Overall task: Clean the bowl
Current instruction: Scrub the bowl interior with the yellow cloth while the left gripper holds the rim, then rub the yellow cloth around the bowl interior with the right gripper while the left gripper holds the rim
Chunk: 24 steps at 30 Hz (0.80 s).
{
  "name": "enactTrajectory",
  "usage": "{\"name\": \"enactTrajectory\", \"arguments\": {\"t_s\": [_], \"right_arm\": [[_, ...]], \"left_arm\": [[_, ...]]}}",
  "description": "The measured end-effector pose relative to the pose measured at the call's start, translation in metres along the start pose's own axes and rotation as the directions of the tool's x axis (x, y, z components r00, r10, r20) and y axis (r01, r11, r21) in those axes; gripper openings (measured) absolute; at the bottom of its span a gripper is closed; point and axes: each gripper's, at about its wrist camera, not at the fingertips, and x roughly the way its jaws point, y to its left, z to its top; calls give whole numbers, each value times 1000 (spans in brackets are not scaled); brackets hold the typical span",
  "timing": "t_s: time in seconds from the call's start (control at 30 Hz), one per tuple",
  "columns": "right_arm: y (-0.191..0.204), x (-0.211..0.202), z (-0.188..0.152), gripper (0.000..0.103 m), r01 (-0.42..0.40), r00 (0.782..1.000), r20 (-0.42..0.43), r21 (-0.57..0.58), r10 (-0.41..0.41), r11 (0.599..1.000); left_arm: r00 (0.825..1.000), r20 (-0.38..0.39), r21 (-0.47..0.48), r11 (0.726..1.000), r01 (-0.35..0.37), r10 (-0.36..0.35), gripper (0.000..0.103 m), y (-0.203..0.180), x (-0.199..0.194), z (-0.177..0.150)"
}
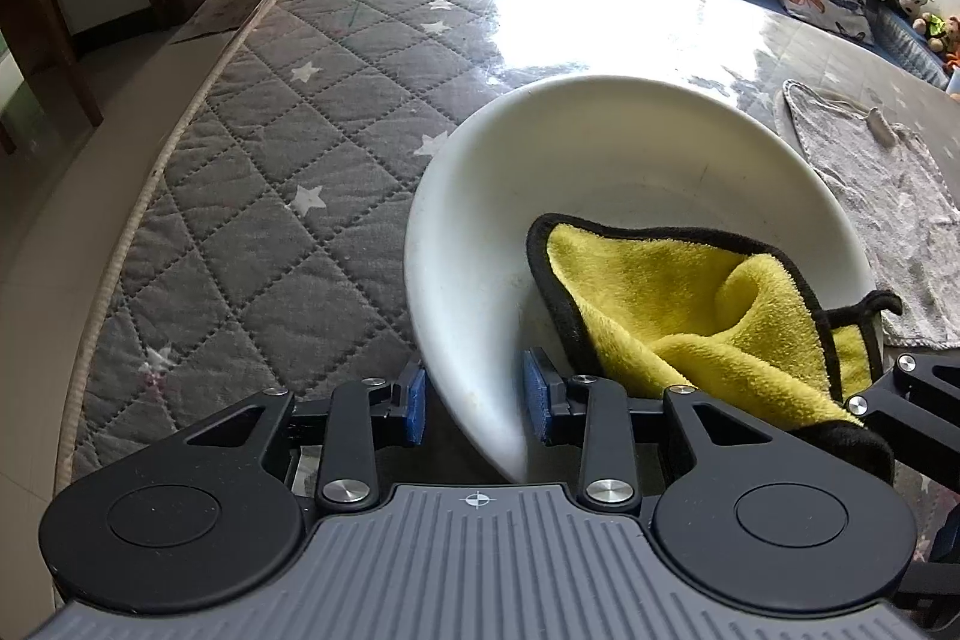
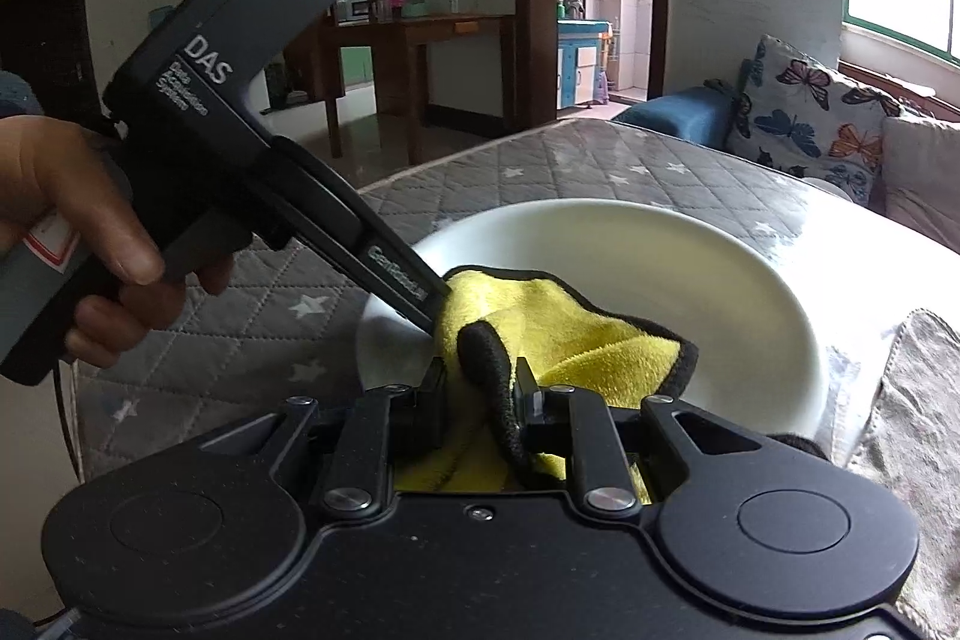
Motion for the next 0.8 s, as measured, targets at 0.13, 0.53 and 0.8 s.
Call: {"name": "enactTrajectory", "arguments": {"t_s": [0.13,0.53,0.8], "right_arm": [[-2,0,-1,22,-1,1000,-5,-2,1,1000],[-9,-4,-8,22,23,1000,-15,5,-23,1000],[-18,-5,-11,22,54,998,-21,5,-54,999]], "left_arm": [[1000,1,5,1000,2,-2,35,0,0,0],[1000,2,8,1000,-2,2,36,-2,1,-1],[1000,3,9,1000,-2,2,36,-2,1,-1]]}}
